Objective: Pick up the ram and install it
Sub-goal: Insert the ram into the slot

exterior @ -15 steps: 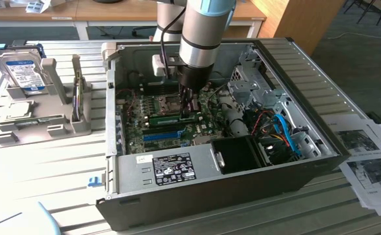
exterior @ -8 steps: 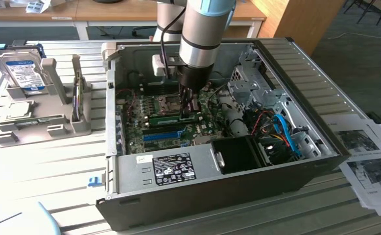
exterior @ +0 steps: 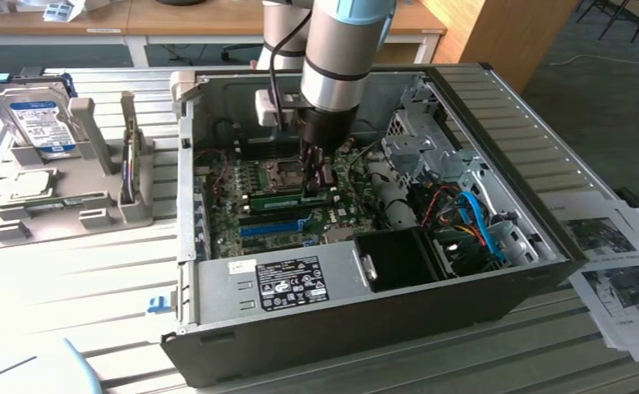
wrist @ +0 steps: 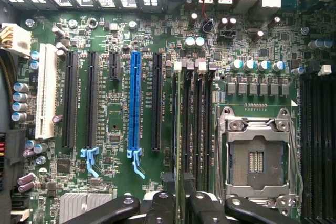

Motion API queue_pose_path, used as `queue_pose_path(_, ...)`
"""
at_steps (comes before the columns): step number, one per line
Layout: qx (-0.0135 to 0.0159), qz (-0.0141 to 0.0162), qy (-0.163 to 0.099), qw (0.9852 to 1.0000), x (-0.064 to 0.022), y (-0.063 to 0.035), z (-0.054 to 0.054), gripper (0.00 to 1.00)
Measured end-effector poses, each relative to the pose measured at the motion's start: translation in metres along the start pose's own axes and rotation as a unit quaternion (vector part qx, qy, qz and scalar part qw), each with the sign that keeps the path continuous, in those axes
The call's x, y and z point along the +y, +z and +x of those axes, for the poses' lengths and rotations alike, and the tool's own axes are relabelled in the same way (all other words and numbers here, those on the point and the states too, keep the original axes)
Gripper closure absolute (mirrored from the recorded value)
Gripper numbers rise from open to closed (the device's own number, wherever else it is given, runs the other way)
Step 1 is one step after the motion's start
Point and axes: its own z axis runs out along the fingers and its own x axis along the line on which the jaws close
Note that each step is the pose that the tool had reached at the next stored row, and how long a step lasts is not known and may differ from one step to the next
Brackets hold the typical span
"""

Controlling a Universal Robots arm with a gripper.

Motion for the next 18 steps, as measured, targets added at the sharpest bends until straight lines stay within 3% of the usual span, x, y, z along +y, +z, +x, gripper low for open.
queue_pose_path(18, 0.0012, 0.0, 0.0, 1.0, 0.0011, -0.0192, 0.0, 0.82)
